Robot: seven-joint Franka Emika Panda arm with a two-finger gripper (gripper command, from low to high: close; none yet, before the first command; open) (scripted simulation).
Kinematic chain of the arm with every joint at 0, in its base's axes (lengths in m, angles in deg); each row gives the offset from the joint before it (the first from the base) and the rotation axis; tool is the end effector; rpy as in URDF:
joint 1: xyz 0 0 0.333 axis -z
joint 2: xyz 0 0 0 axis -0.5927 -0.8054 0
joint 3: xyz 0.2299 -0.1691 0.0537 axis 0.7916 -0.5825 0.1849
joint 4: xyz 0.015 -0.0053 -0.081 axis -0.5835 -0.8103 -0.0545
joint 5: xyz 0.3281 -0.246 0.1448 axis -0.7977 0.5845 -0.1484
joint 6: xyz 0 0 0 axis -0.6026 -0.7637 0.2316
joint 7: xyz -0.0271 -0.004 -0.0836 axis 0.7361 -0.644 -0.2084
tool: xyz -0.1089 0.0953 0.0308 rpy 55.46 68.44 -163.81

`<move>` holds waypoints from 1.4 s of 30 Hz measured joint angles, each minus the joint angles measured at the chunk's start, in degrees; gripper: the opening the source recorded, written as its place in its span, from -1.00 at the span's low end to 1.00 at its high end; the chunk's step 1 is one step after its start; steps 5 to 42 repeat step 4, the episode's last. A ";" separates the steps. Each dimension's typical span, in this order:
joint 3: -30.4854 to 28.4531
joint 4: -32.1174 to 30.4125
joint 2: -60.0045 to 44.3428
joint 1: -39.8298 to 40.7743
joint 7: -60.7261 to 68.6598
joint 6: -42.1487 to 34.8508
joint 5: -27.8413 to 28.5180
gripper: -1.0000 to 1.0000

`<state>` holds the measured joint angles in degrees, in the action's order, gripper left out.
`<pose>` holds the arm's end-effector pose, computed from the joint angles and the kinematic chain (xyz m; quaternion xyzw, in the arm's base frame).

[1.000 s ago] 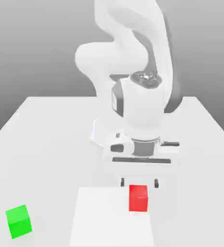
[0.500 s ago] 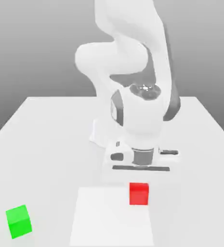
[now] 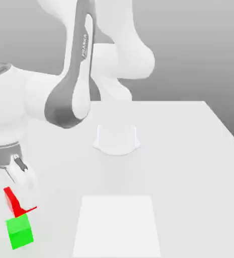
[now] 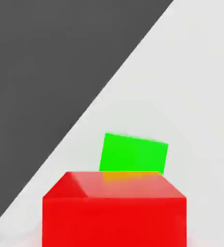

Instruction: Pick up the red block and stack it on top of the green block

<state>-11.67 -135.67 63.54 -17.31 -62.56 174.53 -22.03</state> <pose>0.4490 -0.2428 0.0976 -0.6503 0.7596 -0.0002 0.0008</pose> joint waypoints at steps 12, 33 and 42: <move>0.36 0.18 -1.82 0.38 0.39 1.61 -0.61 1.00; 0.36 0.18 -1.82 0.38 0.39 1.61 -0.61 1.00; 0.36 0.18 -1.82 0.38 0.39 1.61 -0.61 1.00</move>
